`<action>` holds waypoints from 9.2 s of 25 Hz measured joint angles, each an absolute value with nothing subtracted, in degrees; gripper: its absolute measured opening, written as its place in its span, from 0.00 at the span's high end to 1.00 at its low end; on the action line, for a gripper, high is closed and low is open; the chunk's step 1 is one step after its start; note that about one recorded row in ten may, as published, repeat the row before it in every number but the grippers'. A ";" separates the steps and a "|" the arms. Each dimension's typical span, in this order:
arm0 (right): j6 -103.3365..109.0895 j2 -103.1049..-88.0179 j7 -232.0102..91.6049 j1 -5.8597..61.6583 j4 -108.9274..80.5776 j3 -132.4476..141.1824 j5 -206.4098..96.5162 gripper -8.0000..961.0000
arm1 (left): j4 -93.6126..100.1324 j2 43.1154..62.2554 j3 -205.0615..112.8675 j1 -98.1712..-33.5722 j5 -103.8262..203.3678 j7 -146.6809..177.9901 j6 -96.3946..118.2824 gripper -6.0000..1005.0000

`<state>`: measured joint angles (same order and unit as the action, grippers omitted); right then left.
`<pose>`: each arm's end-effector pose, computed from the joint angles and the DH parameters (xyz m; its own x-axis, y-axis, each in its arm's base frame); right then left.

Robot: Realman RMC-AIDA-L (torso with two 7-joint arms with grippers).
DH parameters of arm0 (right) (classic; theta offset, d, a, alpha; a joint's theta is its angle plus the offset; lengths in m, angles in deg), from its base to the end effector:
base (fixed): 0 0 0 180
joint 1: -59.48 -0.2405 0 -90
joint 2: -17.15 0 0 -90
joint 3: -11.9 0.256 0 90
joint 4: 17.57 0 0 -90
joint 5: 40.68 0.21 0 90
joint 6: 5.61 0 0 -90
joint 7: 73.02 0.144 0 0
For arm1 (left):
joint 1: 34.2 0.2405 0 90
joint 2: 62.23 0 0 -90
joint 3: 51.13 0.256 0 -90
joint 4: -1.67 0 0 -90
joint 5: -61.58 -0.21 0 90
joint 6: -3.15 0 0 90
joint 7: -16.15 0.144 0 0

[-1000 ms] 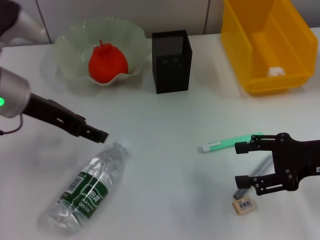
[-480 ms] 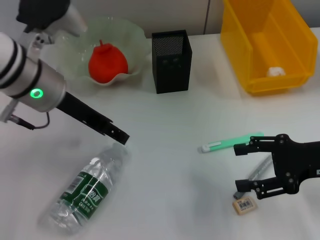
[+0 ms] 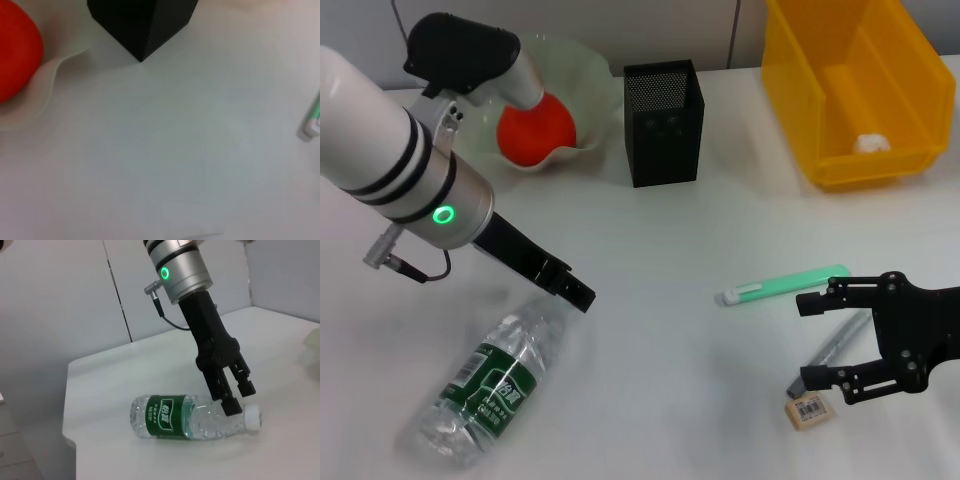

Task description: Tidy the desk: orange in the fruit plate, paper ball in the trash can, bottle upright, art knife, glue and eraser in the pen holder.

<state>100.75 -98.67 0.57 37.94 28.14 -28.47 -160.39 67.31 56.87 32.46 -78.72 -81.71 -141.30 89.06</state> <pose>0.2946 0.2657 0.0365 0.8723 -0.2777 -0.4024 -0.3204 -0.9464 -0.0416 -0.1443 0.3689 -0.0388 0.6655 0.7193 -0.1994 0.6338 -0.6856 -0.3581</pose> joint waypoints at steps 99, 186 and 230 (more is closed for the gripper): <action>98.21 -100.29 0.43 35.25 28.10 -27.67 -159.52 0.12 | 73.86 56.17 35.11 -73.23 -85.10 -139.12 86.94 0.56; 99.44 -101.86 3.09 34.34 29.17 -27.78 -155.29 0.12 | 74.67 56.59 28.39 -33.76 -20.39 -73.15 58.16 0.56; 99.94 -101.85 2.83 34.68 28.70 -27.13 -155.21 0.12 | 70.52 56.22 11.72 -30.01 -17.78 -70.03 80.86 0.21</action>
